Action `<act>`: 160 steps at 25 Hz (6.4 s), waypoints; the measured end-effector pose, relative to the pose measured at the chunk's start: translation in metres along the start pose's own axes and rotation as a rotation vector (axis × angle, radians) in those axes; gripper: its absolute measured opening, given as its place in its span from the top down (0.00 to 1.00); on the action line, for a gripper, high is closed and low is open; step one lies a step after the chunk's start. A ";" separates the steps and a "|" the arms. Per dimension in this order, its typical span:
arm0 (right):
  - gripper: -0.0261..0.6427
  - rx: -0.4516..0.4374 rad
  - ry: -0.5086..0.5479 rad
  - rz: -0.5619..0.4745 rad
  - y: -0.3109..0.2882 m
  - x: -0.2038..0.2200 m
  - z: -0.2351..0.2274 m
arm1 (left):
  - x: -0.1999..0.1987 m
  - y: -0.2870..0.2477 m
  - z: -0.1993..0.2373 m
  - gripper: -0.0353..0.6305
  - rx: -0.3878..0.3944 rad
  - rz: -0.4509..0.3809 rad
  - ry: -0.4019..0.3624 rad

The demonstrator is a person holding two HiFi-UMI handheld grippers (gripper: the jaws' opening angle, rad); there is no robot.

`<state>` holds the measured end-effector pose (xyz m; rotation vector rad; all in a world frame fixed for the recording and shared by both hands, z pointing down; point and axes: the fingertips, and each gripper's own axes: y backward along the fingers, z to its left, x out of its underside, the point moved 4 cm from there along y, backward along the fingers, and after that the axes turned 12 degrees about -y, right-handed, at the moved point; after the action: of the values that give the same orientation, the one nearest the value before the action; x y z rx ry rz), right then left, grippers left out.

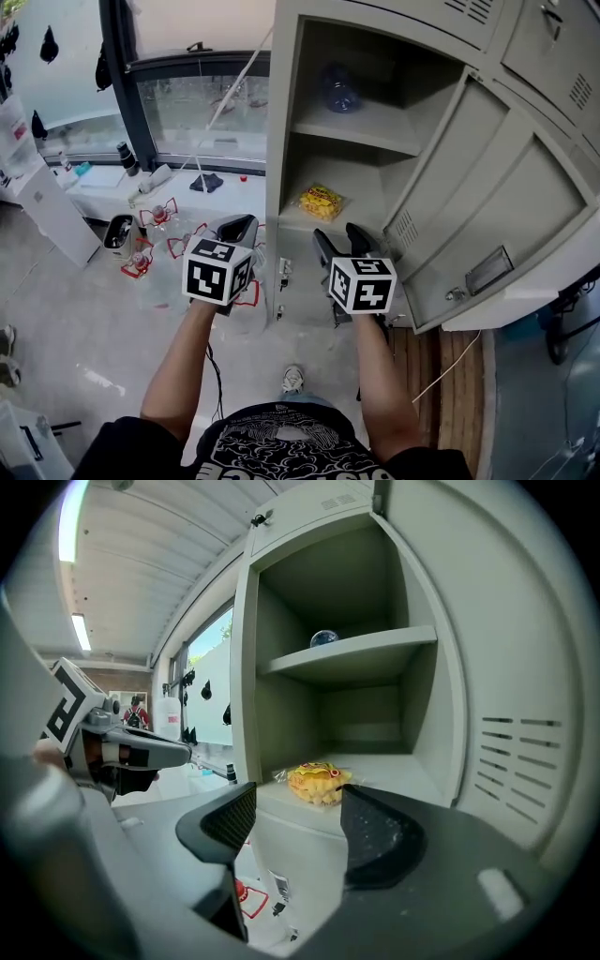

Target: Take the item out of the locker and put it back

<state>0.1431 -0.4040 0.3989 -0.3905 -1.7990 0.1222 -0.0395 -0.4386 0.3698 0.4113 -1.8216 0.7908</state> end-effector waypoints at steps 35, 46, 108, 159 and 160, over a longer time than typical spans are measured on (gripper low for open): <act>0.88 0.049 0.006 0.055 -0.048 0.007 -0.024 | 0.000 -0.018 0.029 0.95 -0.070 0.020 0.009; 0.92 0.036 0.024 0.005 -0.040 -0.007 -0.017 | 0.001 -0.004 0.030 0.95 -0.083 0.020 0.009; 0.92 0.096 0.037 -0.115 0.135 0.029 0.052 | 0.030 0.116 -0.055 0.95 0.021 -0.038 0.001; 0.92 0.014 0.141 -0.209 -0.002 -0.092 0.021 | -0.005 0.012 -0.004 0.95 0.008 -0.023 -0.014; 0.92 0.012 0.145 -0.208 -0.008 -0.094 0.020 | -0.007 0.009 -0.003 0.95 0.005 -0.022 -0.016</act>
<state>0.1426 -0.4391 0.3096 -0.1963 -1.6839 -0.0408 -0.0406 -0.4307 0.3613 0.4415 -1.8273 0.7796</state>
